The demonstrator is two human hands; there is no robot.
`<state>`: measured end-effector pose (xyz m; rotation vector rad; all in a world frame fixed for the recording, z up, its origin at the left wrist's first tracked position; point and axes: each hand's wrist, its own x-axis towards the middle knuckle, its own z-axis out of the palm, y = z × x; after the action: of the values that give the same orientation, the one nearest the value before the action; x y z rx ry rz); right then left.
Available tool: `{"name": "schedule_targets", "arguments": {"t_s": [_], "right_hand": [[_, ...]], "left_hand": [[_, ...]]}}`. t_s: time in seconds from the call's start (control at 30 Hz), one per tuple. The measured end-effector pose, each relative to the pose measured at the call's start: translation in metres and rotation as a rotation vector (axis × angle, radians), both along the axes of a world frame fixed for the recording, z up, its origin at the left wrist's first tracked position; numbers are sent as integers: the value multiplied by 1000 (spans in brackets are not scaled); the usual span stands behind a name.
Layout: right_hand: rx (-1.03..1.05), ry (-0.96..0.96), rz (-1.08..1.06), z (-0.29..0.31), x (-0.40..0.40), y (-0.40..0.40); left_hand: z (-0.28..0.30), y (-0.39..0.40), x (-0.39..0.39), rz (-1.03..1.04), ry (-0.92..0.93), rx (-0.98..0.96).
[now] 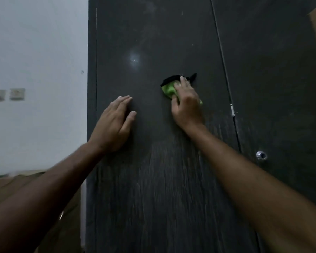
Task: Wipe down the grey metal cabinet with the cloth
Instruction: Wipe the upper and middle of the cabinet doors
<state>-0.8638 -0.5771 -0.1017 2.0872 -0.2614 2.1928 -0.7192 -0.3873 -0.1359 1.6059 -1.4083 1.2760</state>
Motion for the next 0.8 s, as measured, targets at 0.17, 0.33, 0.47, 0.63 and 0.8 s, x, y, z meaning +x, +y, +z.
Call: {"name": "schedule_targets", "arguments": {"t_s": [0.17, 0.33, 0.47, 0.63, 0.8], "right_hand": [[-570, 418, 8, -61, 18, 22], [-275, 212, -29, -39, -34, -45], [54, -53, 23, -24, -13, -22], [-610, 480, 10, -74, -23, -41], [-56, 56, -17, -42, -74, -107]], "left_hand": [[-10, -15, -2, 13, 17, -31], [-12, -18, 10, 59, -23, -8], [-15, -21, 15, 97, -43, -8], [-18, -25, 17, 180, -125, -61], [-22, -31, 19, 241, -153, -88]]}}
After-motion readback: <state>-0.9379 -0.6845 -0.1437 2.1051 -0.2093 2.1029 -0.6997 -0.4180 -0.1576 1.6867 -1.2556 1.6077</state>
